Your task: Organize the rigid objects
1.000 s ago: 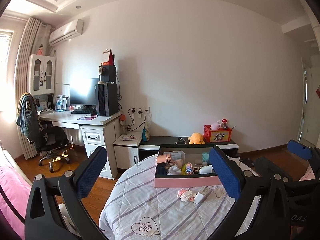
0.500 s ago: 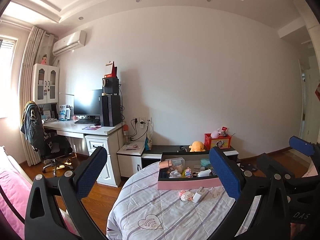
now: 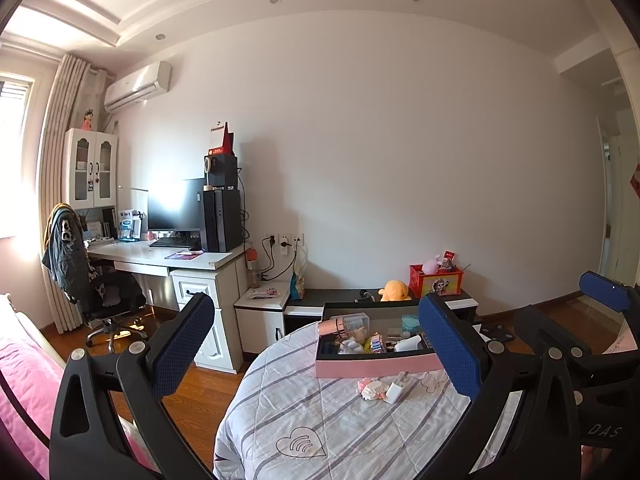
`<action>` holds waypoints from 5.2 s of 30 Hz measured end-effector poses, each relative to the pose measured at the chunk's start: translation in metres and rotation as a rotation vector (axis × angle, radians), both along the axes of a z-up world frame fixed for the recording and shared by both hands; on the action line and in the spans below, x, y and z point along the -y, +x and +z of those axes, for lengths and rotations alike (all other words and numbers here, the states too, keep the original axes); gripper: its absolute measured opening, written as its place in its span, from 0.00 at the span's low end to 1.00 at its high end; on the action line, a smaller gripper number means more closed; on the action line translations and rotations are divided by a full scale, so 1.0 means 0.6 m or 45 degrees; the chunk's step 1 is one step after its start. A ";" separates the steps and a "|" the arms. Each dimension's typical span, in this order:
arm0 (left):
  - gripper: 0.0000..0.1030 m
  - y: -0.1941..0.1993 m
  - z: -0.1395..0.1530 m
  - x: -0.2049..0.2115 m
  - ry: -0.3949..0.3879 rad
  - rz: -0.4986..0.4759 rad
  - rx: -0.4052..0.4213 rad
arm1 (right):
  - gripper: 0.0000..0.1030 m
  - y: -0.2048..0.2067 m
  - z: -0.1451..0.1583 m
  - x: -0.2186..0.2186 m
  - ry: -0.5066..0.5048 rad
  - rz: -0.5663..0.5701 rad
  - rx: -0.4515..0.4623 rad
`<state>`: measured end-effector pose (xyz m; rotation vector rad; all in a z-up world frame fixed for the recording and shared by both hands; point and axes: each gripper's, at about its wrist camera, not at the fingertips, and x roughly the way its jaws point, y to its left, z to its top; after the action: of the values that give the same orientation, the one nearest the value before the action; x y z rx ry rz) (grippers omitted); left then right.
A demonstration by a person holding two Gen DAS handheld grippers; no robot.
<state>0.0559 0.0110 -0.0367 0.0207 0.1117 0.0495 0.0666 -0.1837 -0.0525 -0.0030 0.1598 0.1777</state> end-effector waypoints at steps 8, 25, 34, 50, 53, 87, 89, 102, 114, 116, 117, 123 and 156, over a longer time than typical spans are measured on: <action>1.00 0.023 -0.020 -0.006 -0.003 -0.012 -0.041 | 1.00 0.022 -0.010 -0.002 -0.004 -0.004 -0.035; 1.00 0.262 -0.237 -0.039 -0.065 -0.029 -0.627 | 1.00 0.249 -0.206 -0.022 -0.059 0.004 -0.540; 1.00 0.344 -0.296 -0.056 -0.082 -0.008 -0.754 | 0.99 0.378 -0.307 -0.039 -0.028 0.083 -0.784; 1.00 0.410 -0.328 -0.005 -0.084 -0.126 -0.861 | 0.42 0.431 -0.331 -0.025 -0.028 0.189 -0.843; 1.00 0.425 -0.334 0.024 -0.072 -0.158 -0.884 | 0.42 0.422 -0.324 -0.005 -0.090 0.104 -0.814; 0.59 0.432 -0.325 0.072 -0.009 -0.185 -0.825 | 0.42 0.413 -0.317 0.055 0.068 0.119 -0.769; 0.59 0.415 -0.309 0.065 -0.013 -0.172 -0.783 | 0.42 0.397 -0.301 0.046 0.064 0.121 -0.720; 0.59 0.277 -0.180 0.026 -0.006 -0.086 -0.471 | 0.42 0.261 -0.167 -0.021 -0.002 0.147 -0.378; 0.59 0.197 -0.114 0.013 -0.011 -0.044 -0.311 | 0.42 0.186 -0.109 -0.032 -0.034 0.129 -0.260; 0.59 0.191 -0.107 0.013 -0.014 -0.046 -0.294 | 0.42 0.179 -0.102 -0.031 -0.036 0.122 -0.238; 0.59 0.187 -0.104 0.014 -0.009 -0.045 -0.284 | 0.42 0.176 -0.099 -0.032 -0.038 0.120 -0.234; 0.59 0.185 -0.094 0.019 0.003 -0.042 -0.251 | 0.42 0.173 -0.091 -0.030 -0.027 0.100 -0.205; 0.59 0.585 -0.165 0.113 0.115 -0.045 -0.380 | 0.43 0.493 -0.138 0.005 -0.045 -0.188 -0.197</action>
<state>0.4069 -0.0571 -0.1356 0.1208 0.4075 0.0159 0.3625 -0.1869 -0.1355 -0.0129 0.3164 0.0271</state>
